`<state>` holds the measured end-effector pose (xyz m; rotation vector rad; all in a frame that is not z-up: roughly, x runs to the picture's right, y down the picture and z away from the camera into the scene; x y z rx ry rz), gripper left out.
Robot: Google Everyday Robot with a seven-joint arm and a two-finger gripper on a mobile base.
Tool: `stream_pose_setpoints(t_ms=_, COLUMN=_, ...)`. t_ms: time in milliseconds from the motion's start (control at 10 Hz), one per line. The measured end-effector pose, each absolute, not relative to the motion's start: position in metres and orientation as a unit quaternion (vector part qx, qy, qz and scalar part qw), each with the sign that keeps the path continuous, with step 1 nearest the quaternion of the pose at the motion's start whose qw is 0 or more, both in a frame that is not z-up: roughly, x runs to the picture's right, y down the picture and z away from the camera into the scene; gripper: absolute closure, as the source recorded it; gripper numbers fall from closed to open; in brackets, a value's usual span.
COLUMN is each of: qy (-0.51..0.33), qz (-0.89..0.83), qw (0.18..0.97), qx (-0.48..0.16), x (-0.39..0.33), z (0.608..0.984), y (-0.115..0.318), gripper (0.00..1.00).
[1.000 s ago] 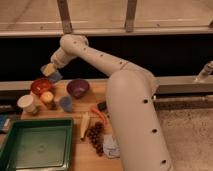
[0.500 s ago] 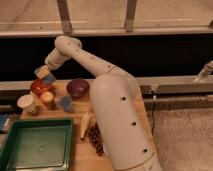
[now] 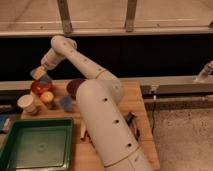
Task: Place sponge in red bowl
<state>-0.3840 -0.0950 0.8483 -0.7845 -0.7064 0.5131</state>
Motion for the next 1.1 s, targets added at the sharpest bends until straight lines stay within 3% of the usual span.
stream_pose_setpoints(t_ms=500, qy=-0.317, qz=0.260, qw=0.861, qx=-0.301, x=-0.401, z=0.856, y=-0.083, gripper=1.00)
stream_pose_setpoints(t_ms=1100, qy=-0.319, qz=0.247, qw=0.862, qx=-0.308, x=-0.419, z=0.870, y=-0.091, gripper=1.00)
